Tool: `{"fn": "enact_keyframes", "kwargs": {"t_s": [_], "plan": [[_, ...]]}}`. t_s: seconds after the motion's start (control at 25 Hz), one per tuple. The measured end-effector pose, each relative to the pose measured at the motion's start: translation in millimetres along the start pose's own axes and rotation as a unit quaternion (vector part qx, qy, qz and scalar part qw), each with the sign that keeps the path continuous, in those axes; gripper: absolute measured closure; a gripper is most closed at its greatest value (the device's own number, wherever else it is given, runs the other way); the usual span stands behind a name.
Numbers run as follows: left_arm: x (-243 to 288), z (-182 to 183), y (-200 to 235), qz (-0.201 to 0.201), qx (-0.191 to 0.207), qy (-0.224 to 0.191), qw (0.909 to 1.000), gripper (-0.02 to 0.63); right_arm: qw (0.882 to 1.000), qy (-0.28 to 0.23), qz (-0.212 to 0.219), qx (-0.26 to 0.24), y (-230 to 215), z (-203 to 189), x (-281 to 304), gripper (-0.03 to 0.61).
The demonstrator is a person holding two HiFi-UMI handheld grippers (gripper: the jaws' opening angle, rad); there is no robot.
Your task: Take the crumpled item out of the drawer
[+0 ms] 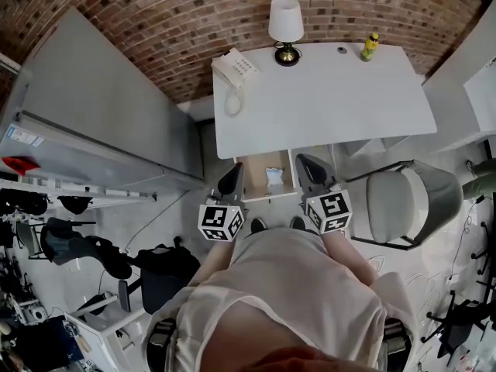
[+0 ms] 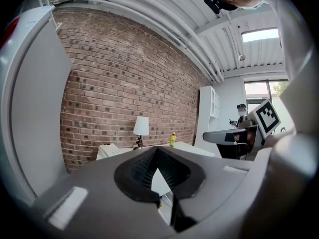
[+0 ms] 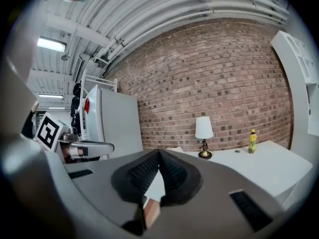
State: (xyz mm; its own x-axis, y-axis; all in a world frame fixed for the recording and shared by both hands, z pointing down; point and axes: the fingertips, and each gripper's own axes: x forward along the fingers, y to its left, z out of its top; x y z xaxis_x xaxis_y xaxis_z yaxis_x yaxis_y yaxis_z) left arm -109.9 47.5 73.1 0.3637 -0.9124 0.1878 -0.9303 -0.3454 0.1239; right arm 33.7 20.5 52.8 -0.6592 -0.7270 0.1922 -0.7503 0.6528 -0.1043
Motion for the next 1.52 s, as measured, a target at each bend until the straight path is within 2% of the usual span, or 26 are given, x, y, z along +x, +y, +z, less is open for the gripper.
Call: {"fn": "enact_keyframes", "kwargs": {"t_s": [0.44, 0.76, 1.24, 1.52], "plan": [[1.7, -14.5, 23.9, -0.014, -0.013, 0.013, 0.9997, 0.606, 0.999, 0.025, -0.026, 0.005, 3.6, -13.6, 11.4, 0.571], [8.4, -34.7, 28.2, -0.018, -0.025, 0.028, 0.9991, 0.606, 0.998, 0.056, -0.036, 0.009, -6.9, -38.2, 15.5, 0.571], [15.7, -87.1, 31.6, -0.016, -0.044, 0.071, 0.9964, 0.606, 0.994, 0.099, -0.045, 0.014, -24.5, -88.1, 16.6, 0.571], [25.5, -122.2, 26.0, -0.023, -0.059, 0.098, 0.9932, 0.606, 0.991, 0.119, -0.047, 0.043, -31.8, -124.1, 23.5, 0.571]]}}
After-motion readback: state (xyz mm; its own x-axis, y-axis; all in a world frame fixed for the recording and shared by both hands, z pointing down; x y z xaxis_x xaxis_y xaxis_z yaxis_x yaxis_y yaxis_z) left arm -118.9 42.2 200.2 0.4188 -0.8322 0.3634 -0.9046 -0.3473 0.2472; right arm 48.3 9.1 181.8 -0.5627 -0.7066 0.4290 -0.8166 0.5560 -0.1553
